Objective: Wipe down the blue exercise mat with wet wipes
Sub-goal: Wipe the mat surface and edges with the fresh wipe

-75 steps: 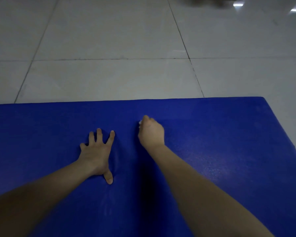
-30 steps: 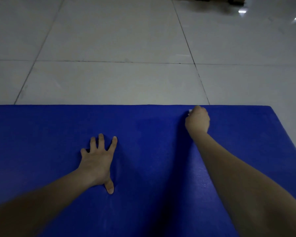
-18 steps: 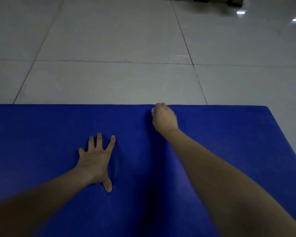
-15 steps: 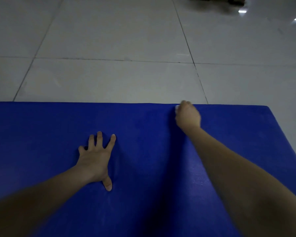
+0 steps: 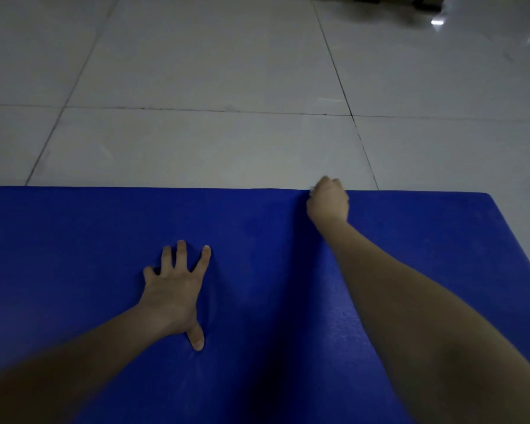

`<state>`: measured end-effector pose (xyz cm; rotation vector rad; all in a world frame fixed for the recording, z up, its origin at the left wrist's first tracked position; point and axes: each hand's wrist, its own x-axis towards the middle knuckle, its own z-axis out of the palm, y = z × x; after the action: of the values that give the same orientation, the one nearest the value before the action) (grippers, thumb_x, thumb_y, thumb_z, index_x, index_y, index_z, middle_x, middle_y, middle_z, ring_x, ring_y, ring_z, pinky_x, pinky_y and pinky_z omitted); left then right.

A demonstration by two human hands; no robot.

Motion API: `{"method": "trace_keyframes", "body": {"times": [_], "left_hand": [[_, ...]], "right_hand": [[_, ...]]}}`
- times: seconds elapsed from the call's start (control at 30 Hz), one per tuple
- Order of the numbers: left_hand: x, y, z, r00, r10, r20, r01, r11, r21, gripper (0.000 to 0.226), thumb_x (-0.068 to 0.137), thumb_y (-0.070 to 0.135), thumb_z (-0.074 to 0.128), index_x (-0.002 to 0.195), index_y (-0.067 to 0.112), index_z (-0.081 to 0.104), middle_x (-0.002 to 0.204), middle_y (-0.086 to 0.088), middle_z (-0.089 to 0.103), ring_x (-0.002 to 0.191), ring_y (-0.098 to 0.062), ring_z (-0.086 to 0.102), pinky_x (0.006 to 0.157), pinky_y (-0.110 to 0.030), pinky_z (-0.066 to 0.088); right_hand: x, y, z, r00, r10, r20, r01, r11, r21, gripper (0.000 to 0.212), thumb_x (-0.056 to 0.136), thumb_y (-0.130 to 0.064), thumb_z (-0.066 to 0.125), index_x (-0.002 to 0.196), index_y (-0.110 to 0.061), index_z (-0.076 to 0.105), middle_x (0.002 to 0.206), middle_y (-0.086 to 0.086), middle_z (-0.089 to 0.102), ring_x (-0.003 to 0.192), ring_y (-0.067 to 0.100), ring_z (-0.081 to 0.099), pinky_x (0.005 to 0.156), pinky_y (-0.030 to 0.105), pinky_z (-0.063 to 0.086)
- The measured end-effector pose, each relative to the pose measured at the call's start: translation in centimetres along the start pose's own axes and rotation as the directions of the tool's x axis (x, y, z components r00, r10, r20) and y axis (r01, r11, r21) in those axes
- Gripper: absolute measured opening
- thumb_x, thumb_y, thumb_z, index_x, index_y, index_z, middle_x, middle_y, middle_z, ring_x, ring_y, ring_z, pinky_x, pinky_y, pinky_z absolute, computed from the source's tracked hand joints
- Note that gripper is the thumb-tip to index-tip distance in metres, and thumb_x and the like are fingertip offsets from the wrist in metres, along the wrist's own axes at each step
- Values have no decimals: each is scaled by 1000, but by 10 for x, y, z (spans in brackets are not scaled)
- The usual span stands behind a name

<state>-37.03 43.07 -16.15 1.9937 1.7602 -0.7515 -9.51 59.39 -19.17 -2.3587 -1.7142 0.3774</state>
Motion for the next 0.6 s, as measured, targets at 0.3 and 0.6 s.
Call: {"method": "trace_keyframes", "body": {"times": [0.3,0.6], "left_hand": [[2,-1,0,1000,-16,2,16,1000,19,173,39,70,91,151,30,-36,159,-19,-30,151,-44,-14,116,-61,25],[-5,3,-15,993,-38,107,33,998,44,170,43,69,91,155,25,-29,161,-21,-19,151,-45,-5,116,-60,26]], "right_hand": [[-44,-67,16,963,-234,131,177,922,344,21,102,-28,54,105,-9,63,103,5,66,82,22,64,63,29,47],[-82,23,-35,782,38,622,122,970,-212,122,56,-73,83,145,-14,24,142,12,37,121,33,52,94,49,51]]}}
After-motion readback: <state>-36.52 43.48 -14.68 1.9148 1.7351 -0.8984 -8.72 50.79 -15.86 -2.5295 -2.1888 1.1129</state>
